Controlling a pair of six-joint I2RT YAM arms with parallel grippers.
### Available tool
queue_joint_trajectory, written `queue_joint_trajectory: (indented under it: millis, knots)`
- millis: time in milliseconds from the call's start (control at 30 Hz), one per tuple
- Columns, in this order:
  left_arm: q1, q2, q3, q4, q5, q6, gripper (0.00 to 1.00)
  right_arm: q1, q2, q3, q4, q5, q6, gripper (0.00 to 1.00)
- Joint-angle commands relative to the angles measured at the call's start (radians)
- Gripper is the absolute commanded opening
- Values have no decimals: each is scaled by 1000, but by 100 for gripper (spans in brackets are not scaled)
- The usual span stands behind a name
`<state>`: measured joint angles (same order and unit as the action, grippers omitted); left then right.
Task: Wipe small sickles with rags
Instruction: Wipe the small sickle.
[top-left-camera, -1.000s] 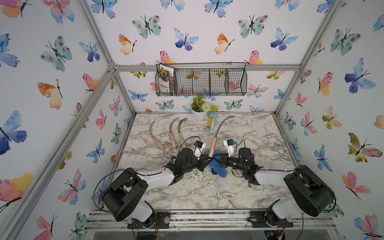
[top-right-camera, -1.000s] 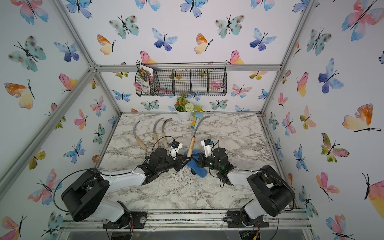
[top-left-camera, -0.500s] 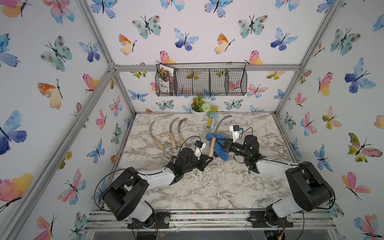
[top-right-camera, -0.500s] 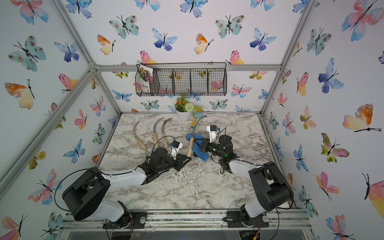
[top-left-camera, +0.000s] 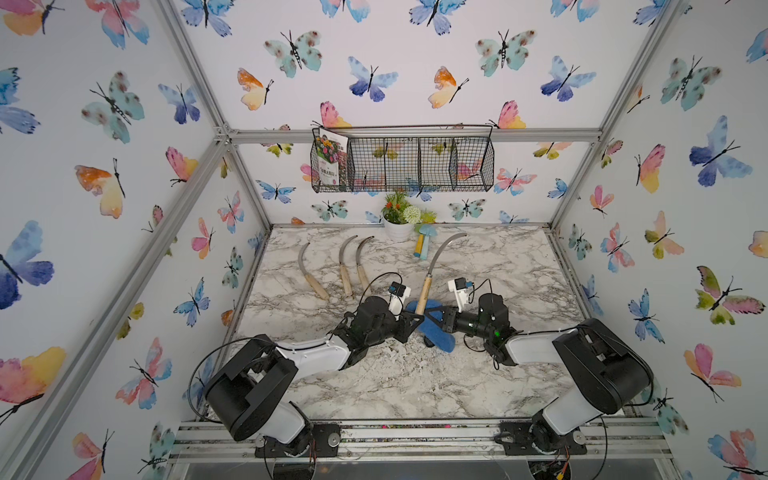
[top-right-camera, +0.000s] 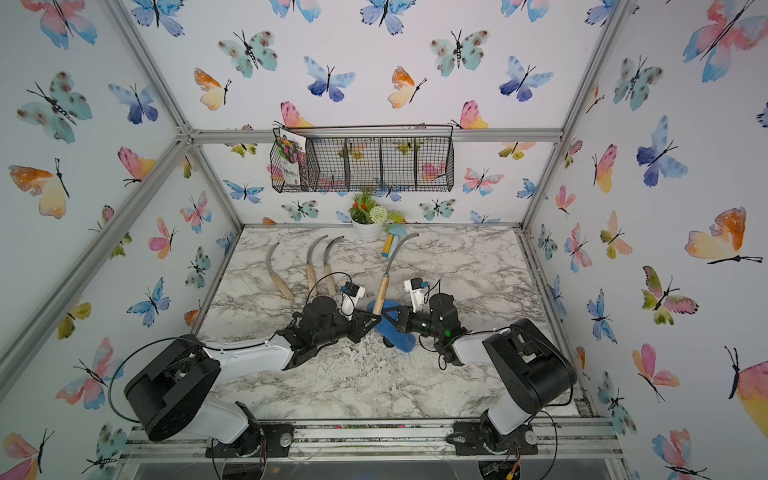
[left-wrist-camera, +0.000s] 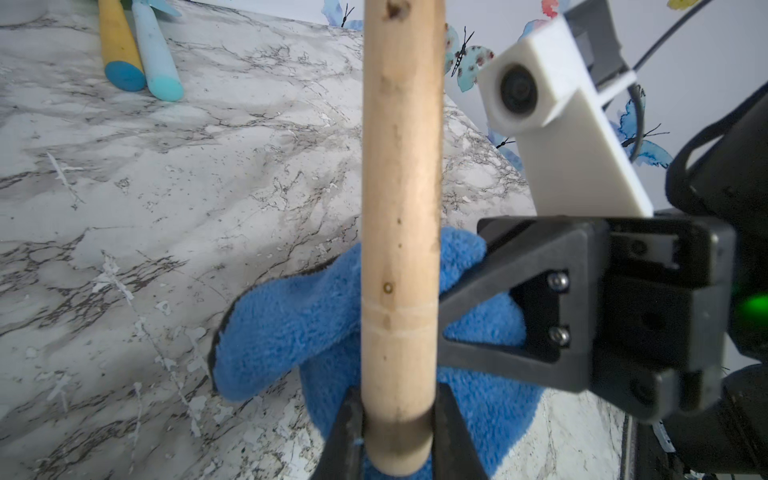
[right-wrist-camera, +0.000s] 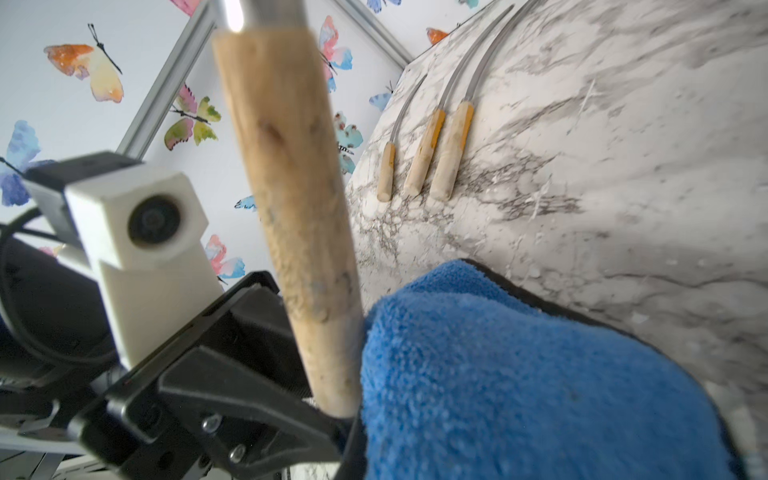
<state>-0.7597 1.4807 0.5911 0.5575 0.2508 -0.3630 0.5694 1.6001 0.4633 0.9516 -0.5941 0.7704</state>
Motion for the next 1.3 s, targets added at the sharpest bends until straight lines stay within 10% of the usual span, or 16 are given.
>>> queue_joint_trajectory:
  millis: [0, 833, 1267]
  knots:
    - [-3, 5, 19, 1, -28, 18, 0, 27, -12, -11, 91, -10, 13, 2]
    - [-2, 14, 28, -8, -12, 20, 0, -73, -164, 222, -221, 39, -103, 2]
    - [-3, 0, 18, 1, -16, 15, 0, 20, -123, -29, 3, 2, -13, 2]
